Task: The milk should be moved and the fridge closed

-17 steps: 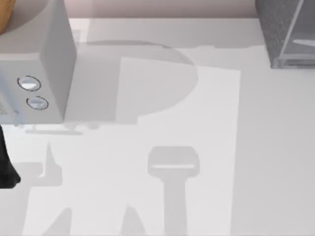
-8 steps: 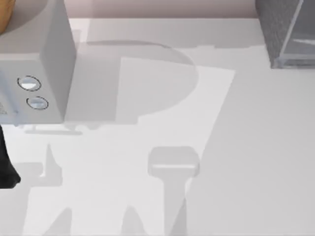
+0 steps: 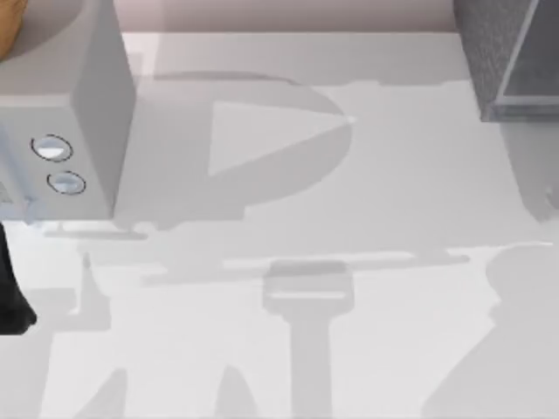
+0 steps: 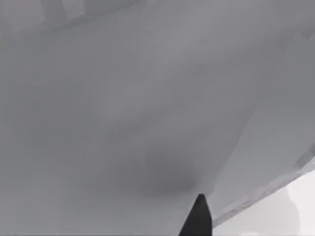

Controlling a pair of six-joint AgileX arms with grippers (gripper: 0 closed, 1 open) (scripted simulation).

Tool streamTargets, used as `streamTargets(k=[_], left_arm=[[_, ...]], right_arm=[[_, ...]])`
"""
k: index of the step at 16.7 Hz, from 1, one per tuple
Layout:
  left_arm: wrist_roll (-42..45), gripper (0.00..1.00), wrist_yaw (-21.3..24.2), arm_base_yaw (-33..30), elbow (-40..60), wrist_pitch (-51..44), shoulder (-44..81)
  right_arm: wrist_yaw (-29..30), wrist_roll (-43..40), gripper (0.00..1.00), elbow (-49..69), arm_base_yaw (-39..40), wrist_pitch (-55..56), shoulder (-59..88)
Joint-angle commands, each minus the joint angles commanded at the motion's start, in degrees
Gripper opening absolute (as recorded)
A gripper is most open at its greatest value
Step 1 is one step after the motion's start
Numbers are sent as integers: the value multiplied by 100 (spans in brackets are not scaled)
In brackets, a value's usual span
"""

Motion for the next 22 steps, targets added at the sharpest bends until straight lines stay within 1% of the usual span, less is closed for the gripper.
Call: streamTargets(k=[3,6,9,11,17,19,22], left_arm=[[0,100,0,0,0,0,0],[0,100,0,0,0,0,0],[0,100,0,0,0,0,0],[0,100,0,0,0,0,0],[0,100,0,0,0,0,0],[0,100,0,0,0,0,0],[0,100,0,0,0,0,0]], right_arm=[[520,437,100,-254,720,204,-120],[1293,1053,100,-506,1716,460,-256],[1858,1556,100,-735,2300,798,-495],[1961,1659,100,-782,2400,891,-580],[1983,1638,100,-712,2328,850,-462],[1990,1647,100,-384,2320,770,-145],[2006,1651,100,418,2316,609,522]])
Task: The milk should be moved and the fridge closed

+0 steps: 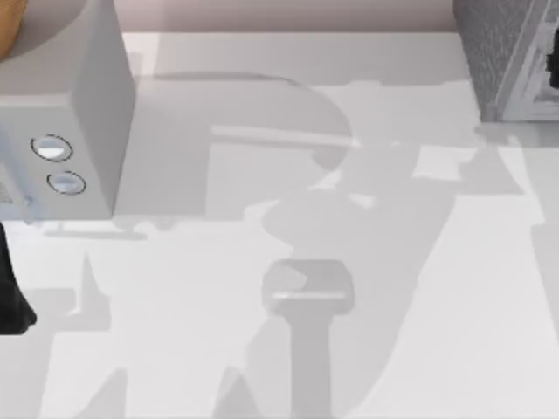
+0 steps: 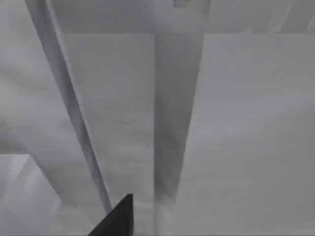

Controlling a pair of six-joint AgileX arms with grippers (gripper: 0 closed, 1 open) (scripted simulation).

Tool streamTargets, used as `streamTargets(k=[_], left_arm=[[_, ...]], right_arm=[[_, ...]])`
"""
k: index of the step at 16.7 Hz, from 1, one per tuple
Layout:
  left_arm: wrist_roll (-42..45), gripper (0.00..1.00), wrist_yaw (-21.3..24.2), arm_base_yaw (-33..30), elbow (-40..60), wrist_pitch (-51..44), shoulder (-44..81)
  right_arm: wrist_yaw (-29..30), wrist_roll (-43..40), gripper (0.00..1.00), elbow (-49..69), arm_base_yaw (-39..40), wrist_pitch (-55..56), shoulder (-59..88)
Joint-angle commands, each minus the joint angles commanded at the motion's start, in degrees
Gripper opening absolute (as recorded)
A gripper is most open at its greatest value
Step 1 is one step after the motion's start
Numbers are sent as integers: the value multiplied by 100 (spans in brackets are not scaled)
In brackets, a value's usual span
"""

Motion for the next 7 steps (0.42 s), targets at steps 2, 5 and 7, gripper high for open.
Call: streamTargets(k=[2,5,7], left_arm=[[0,100,0,0,0,0,0],[0,100,0,0,0,0,0],[0,100,0,0,0,0,0]], right_arm=[[7,-1,100,583,5,-108,422],[12,-3,100,1228,16,-229,878],[14,-5,100,1373,19,-259,995]])
